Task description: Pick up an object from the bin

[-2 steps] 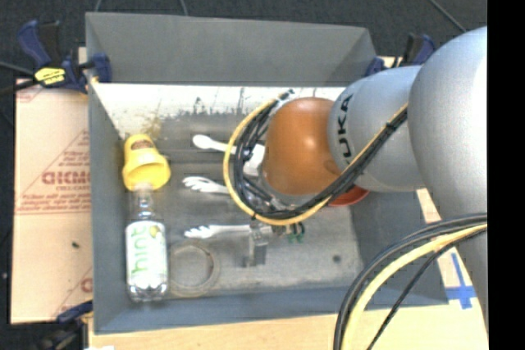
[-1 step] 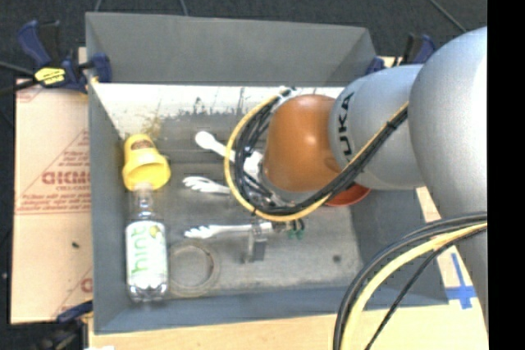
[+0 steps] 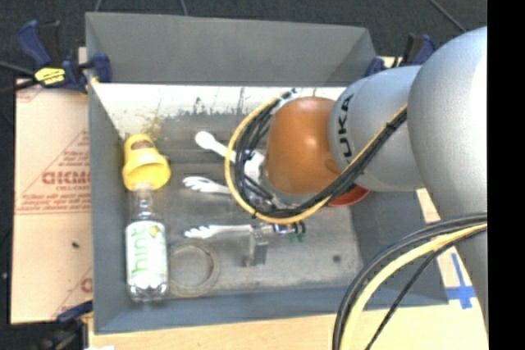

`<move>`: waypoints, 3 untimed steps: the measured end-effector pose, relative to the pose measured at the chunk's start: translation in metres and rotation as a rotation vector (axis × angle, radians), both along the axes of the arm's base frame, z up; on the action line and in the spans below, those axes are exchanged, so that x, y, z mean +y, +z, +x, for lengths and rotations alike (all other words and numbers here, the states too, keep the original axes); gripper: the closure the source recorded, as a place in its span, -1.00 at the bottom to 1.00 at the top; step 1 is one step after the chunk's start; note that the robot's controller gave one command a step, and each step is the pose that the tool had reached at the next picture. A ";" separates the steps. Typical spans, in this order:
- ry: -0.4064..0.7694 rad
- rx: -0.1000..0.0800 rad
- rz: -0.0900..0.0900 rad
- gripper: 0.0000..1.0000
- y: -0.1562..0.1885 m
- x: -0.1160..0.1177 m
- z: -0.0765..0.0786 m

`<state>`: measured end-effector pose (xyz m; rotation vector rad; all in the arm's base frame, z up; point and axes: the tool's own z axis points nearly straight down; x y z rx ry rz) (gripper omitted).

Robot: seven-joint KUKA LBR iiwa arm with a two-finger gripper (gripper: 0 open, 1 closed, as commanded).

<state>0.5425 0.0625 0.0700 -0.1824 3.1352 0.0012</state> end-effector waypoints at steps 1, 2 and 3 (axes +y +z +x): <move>-0.010 -0.008 0.005 -1.00 0.001 0.000 0.004; -0.010 -0.004 0.002 1.00 0.001 -0.001 0.002; -0.011 -0.004 0.002 1.00 0.001 -0.001 0.002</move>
Offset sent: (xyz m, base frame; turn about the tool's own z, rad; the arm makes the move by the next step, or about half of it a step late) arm 0.0007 0.0001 0.0002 0.0016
